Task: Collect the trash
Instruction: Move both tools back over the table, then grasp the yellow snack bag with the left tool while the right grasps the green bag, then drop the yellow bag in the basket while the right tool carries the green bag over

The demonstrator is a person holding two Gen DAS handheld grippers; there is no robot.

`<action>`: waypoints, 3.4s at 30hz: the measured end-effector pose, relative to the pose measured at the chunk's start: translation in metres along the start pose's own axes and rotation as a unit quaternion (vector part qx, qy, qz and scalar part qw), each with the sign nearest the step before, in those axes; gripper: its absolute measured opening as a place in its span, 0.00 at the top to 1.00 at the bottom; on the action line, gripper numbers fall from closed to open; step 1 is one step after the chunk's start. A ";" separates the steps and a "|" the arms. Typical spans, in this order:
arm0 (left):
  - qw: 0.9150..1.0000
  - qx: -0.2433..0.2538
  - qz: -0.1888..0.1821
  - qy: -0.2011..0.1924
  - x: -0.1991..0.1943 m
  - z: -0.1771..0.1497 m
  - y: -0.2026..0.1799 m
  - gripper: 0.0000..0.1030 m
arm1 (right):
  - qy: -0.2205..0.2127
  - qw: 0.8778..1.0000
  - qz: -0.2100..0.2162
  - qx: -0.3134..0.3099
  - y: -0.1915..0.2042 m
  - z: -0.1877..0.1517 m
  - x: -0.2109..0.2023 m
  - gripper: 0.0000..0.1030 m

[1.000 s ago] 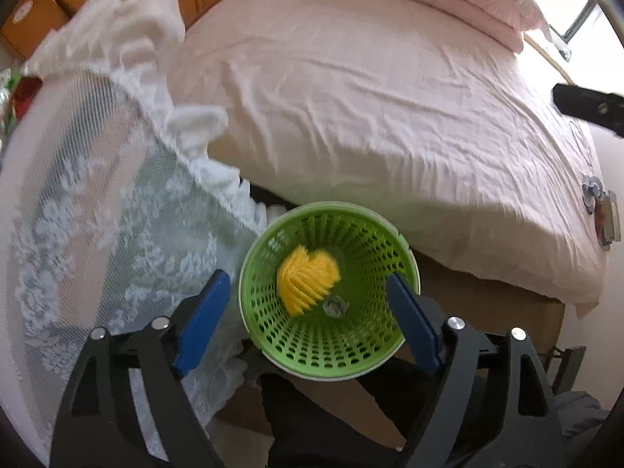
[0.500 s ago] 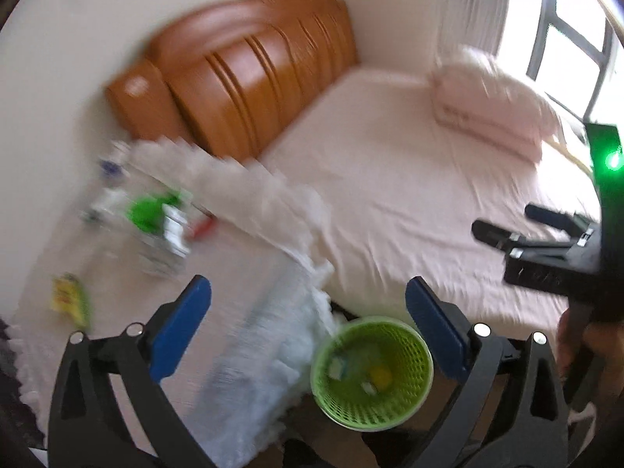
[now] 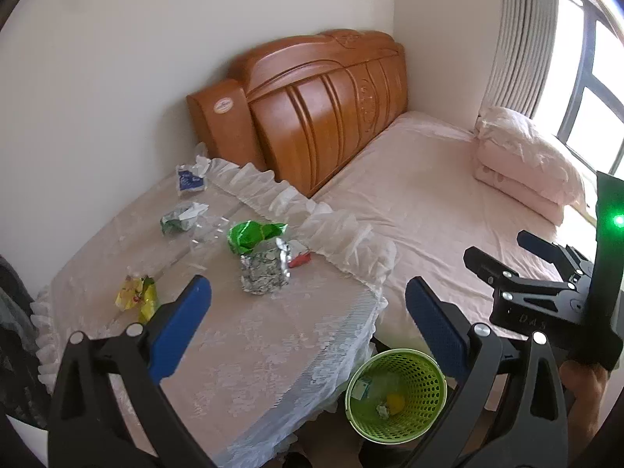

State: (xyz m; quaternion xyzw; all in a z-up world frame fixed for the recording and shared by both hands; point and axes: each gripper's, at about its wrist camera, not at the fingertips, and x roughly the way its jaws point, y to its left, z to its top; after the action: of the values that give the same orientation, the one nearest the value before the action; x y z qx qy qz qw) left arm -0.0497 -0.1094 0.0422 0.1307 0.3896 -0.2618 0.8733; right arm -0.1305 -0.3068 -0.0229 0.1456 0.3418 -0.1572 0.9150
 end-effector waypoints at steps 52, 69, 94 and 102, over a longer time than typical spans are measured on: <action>0.991 0.010 -0.047 0.123 0.207 -0.057 0.305 0.54 | 0.148 0.985 0.059 -0.066 0.216 -0.030 0.115 0.02; 0.989 -0.102 -0.029 0.102 0.190 -0.077 0.349 0.88 | 0.176 0.975 0.098 -0.096 0.303 -0.039 0.154 0.02; 0.978 -0.162 0.110 0.066 0.058 -0.097 0.287 0.88 | 0.208 0.961 0.128 -0.131 0.371 -0.047 0.218 0.64; 0.989 -0.122 0.057 0.060 0.044 -0.086 0.186 0.88 | 0.153 0.973 0.126 -0.119 0.245 -0.037 0.107 0.64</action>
State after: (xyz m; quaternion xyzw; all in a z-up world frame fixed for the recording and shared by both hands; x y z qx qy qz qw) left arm 0.0265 0.0667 -0.0434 0.0605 0.4620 -0.1537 0.8713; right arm 0.0197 -0.0901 -0.0828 0.1000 0.4729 0.0255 0.8750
